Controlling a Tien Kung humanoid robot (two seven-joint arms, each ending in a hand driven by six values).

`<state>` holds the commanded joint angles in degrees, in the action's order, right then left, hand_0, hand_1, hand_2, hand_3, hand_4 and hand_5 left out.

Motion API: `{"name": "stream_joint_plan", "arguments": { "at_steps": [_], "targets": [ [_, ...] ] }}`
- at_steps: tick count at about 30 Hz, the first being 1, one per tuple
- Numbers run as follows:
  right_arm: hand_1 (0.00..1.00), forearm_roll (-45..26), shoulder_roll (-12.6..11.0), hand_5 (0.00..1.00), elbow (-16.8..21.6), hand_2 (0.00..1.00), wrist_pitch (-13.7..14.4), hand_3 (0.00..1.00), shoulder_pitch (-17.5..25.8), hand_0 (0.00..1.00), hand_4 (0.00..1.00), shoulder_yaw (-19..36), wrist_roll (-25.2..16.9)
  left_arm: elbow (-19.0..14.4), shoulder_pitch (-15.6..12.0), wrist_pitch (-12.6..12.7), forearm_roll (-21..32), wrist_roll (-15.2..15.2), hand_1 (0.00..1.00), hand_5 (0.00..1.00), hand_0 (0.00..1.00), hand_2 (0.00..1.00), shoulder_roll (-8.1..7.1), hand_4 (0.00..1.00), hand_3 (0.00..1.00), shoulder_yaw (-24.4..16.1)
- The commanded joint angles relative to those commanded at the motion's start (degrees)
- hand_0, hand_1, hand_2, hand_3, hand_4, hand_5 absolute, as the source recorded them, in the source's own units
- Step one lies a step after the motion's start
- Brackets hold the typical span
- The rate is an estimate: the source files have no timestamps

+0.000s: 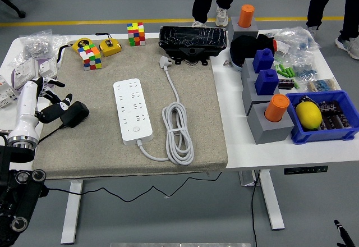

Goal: Pick up the plug,place it near the board,insert it into the board,press the button

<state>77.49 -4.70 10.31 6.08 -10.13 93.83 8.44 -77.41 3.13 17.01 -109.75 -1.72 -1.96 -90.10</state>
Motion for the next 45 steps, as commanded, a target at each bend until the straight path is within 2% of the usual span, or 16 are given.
{"name": "stream_joint_plan", "arguments": {
  "at_steps": [5,6,11,12,17,18,23,24,29,30,32,35,36,38,41,45],
  "targets": [
    [0.863,-0.1,0.0,0.998,0.0,0.779,0.0,0.843,0.1,0.998,0.998,0.0,0.0,0.8,0.5,-2.7,3.4,-1.1,0.328,0.011,0.507,0.331,-0.26,0.798,0.455,-0.2],
    [0.863,-0.2,0.0,0.998,0.0,0.779,0.0,0.842,0.2,0.998,0.998,-0.1,0.0,0.9,0.3,-2.9,4.4,-1.5,0.626,0.681,0.661,0.592,-0.22,0.998,0.594,-0.2],
    [0.863,0.0,0.1,0.998,0.0,0.779,0.0,0.842,0.6,0.998,0.998,0.5,0.1,1.6,-0.1,-3.0,8.4,-2.7,0.626,0.681,0.661,0.592,-0.23,0.998,0.594,0.0],
    [0.863,0.0,0.1,0.998,0.0,0.779,0.0,0.842,0.6,0.998,0.998,0.6,0.1,1.6,-0.1,-2.8,8.7,-2.8,0.680,0.793,0.725,0.619,-0.31,0.998,0.615,0.0],
    [0.863,-0.4,0.4,0.998,0.0,0.779,-0.1,0.842,0.5,0.998,0.998,0.1,0.0,1.4,-0.2,-2.2,10.6,-3.5,0.680,0.793,0.725,0.619,-0.34,0.998,0.615,-0.7],
    [0.863,-0.5,0.5,0.998,0.0,0.779,-0.2,0.843,0.5,0.998,0.998,0.0,0.0,1.4,-0.1,-2.2,10.6,-3.4,0.687,0.846,0.729,0.617,-0.35,0.998,0.613,-0.9],
    [0.863,0.1,0.2,0.998,0.0,0.779,-0.2,0.843,0.2,0.998,0.998,0.4,0.3,1.3,0.1,-1.4,10.7,-3.3,0.687,0.846,0.729,0.617,-0.19,0.998,0.613,-0.9],
    [0.863,0.0,0.1,0.998,0.0,0.779,-0.1,0.842,0.1,0.998,0.998,0.3,0.3,1.3,0.1,-1.1,10.8,-3.4,0.665,0.764,0.718,0.598,-0.15,0.982,0.589,-1.0],
    [0.863,-0.5,-0.2,0.998,0.0,0.779,0.0,0.842,-0.4,0.998,0.998,-0.1,0.1,1.3,0.1,0.8,10.8,-3.7,0.665,0.764,0.718,0.598,-0.06,0.982,0.589,-1.3],
    [0.863,-0.5,-0.2,0.998,0.0,0.779,0.0,0.842,-0.5,0.998,0.998,-0.2,0.1,1.2,0.1,1.1,10.4,-3.7,0.527,0.172,0.653,0.437,-0.03,0.871,0.492,-1.4],
    [0.863,-0.7,-0.1,0.998,0.0,0.779,0.0,0.842,-0.5,0.998,0.998,-0.3,0.0,1.0,0.3,2.0,8.8,-3.1,0.527,0.172,0.653,0.437,0.05,0.871,0.492,-1.3],
    [0.863,-0.4,0.0,0.998,0.0,0.779,-0.1,0.842,-0.2,0.998,0.998,0.0,0.1,0.7,0.4,1.3,5.8,-1.7,0.527,0.172,0.653,0.437,0.19,0.871,0.492,-1.4],
    [0.863,-0.3,0.0,0.998,0.0,0.779,-0.2,0.842,-0.1,0.998,0.998,0.2,0.1,0.7,0.4,0.9,5.1,-1.4,0.410,0.002,0.617,0.335,0.21,0.844,0.390,-1.4],
    [0.863,-0.4,0.1,0.998,0.0,0.779,-0.2,0.842,0.1,0.998,0.998,0.2,0.0,0.6,0.3,0.0,4.4,-1.1,0.410,0.002,0.617,0.335,0.21,0.844,0.390,-1.5],
    [0.863,-0.3,0.1,0.998,0.0,0.779,-0.2,0.842,0.1,0.998,0.998,0.3,0.0,0.6,0.3,0.9,4.5,-1.6,0.410,0.002,0.617,0.335,0.27,0.844,0.390,-1.5],
    [0.863,-0.4,0.1,0.998,0.0,0.778,-0.2,0.842,-0.1,0.998,0.998,0.2,-0.1,0.5,0.5,0.4,3.5,-1.3,0.381,0.002,0.593,0.316,0.26,0.833,0.362,-1.7]
  ]
}}
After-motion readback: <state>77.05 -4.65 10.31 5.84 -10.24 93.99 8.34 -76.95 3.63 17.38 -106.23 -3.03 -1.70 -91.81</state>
